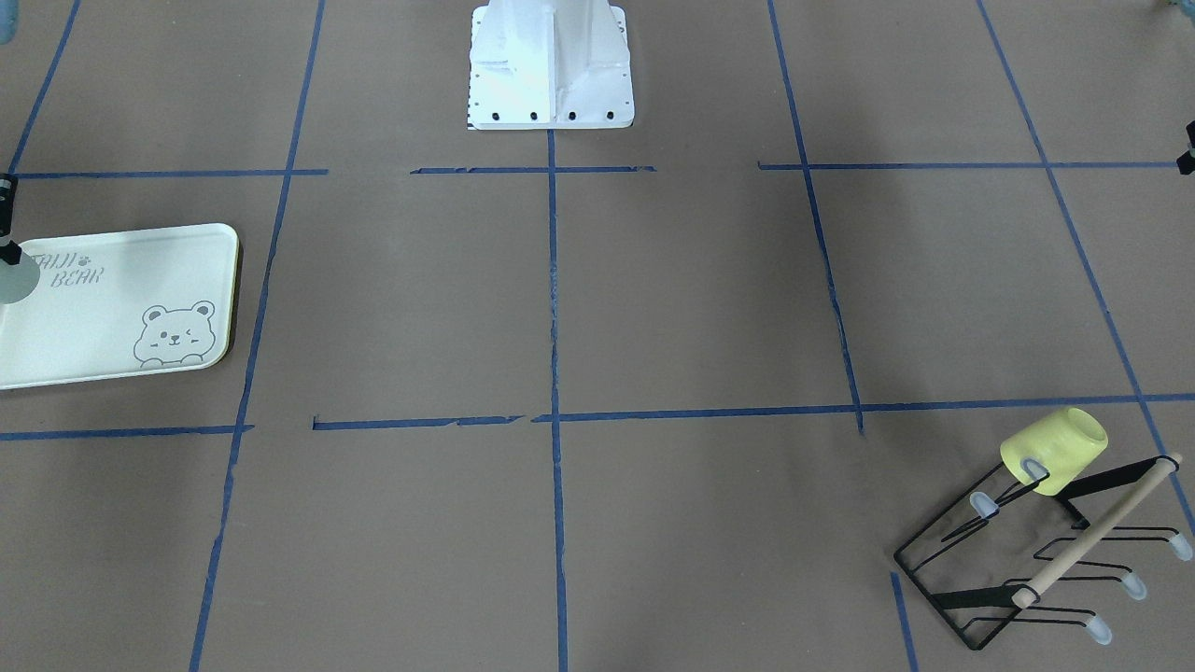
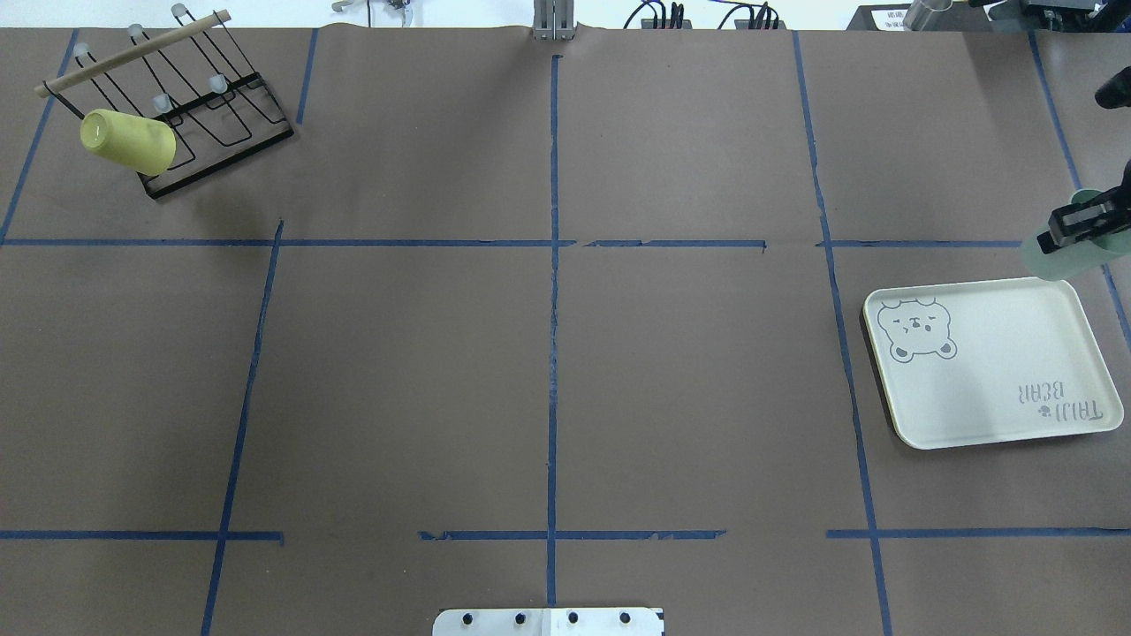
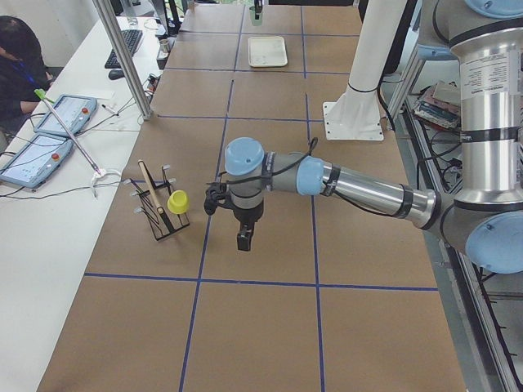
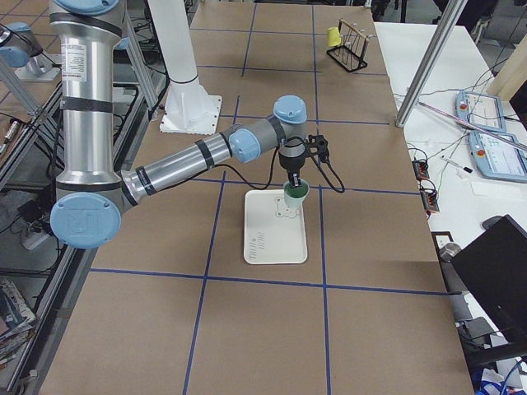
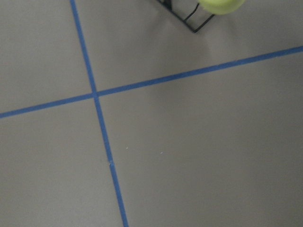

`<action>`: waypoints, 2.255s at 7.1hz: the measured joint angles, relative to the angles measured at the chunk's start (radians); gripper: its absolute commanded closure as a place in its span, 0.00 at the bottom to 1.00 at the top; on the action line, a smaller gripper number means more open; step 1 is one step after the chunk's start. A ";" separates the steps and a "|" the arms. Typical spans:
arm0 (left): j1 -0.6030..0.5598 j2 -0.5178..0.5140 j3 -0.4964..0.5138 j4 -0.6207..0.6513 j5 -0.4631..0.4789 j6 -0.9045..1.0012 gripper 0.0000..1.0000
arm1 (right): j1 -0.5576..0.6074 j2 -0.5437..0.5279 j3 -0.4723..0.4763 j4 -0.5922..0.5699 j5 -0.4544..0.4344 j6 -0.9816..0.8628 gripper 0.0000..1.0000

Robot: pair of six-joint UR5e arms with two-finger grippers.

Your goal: Left arm grabs green cup and hands to right arm on tray

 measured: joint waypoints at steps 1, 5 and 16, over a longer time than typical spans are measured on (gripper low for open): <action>-0.029 0.074 0.005 -0.054 -0.017 0.010 0.00 | -0.007 -0.036 -0.007 0.077 -0.025 0.059 0.98; -0.072 0.145 0.022 -0.104 -0.069 0.038 0.00 | -0.197 -0.112 -0.096 0.372 -0.177 0.330 0.98; -0.072 0.126 0.050 -0.110 -0.070 0.041 0.00 | -0.144 -0.101 -0.105 0.256 -0.049 0.210 0.00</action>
